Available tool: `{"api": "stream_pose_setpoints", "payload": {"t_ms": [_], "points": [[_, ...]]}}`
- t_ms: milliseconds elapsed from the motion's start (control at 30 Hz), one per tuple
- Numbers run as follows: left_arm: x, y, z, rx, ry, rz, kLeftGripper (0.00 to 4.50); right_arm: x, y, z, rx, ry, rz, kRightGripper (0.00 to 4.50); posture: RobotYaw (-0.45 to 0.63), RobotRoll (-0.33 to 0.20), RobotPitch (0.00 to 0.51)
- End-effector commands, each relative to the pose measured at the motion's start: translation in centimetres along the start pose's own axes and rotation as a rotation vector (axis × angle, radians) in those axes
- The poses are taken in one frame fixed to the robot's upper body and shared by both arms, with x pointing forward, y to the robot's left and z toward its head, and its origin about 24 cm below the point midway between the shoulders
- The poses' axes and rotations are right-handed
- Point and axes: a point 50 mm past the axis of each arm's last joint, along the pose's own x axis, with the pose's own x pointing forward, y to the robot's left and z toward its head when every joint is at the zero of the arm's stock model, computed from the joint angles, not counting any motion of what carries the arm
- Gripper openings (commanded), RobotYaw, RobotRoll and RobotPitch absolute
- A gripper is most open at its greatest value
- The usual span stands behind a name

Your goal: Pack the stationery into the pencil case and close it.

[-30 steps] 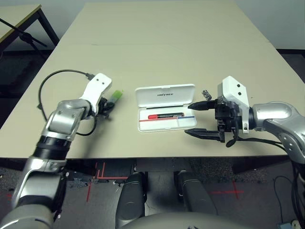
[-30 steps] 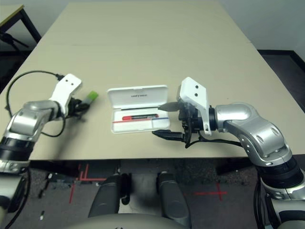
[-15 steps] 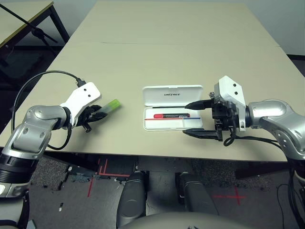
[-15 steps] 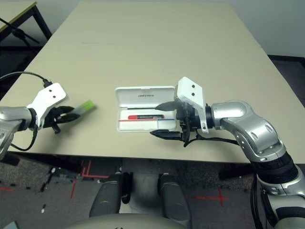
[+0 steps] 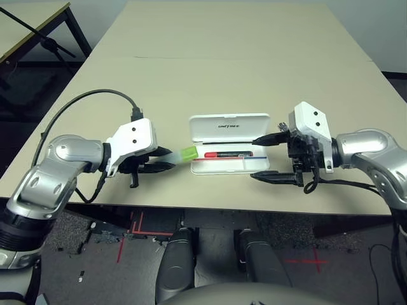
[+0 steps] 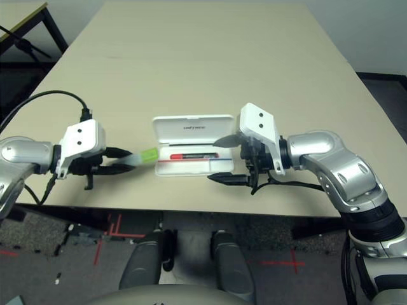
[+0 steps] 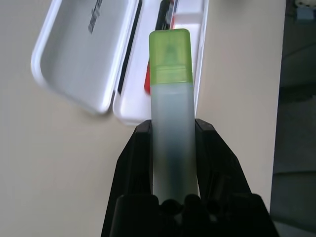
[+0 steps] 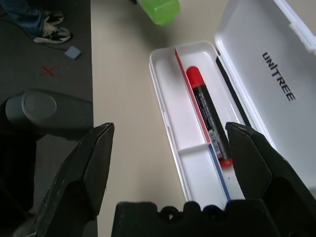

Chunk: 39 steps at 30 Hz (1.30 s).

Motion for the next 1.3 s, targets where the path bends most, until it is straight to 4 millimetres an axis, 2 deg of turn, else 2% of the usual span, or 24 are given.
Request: {"api": "stream_pose_setpoints", "payload": {"t_ms": [33,267,433,767,967,1300], "points": [[1.1,0.2,-0.1,0.013,0.005,-0.033,1.09,-0.7,-0.1,-0.3,-0.004,0.026,0.000,4.50,0.10,0.000,0.127],[4.4,0.2,1.1,0.054,-0.044,-0.130,1.09,-2.1,-0.2,-1.0,0.008,0.081,-0.025,4.50,0.07,0.000,0.134],[6.0,0.1,1.4,0.064,-0.049,-0.161,1.09,-2.4,-0.3,-1.3,0.015,0.093,-0.040,4.50,0.06,0.000,0.140],[8.8,-0.2,1.1,0.058,-0.045,-0.206,1.09,-2.7,-0.3,-1.5,0.021,0.105,-0.054,4.50,0.04,0.000,0.144],[9.9,-0.3,0.5,0.056,-0.032,-0.216,1.09,-2.6,-0.2,-1.5,0.021,0.106,-0.059,4.50,0.03,0.000,0.146],[10.1,-0.1,0.2,0.073,0.002,-0.208,1.09,-2.4,-0.1,-1.5,0.020,0.102,-0.064,4.50,0.03,0.000,0.146]]}}
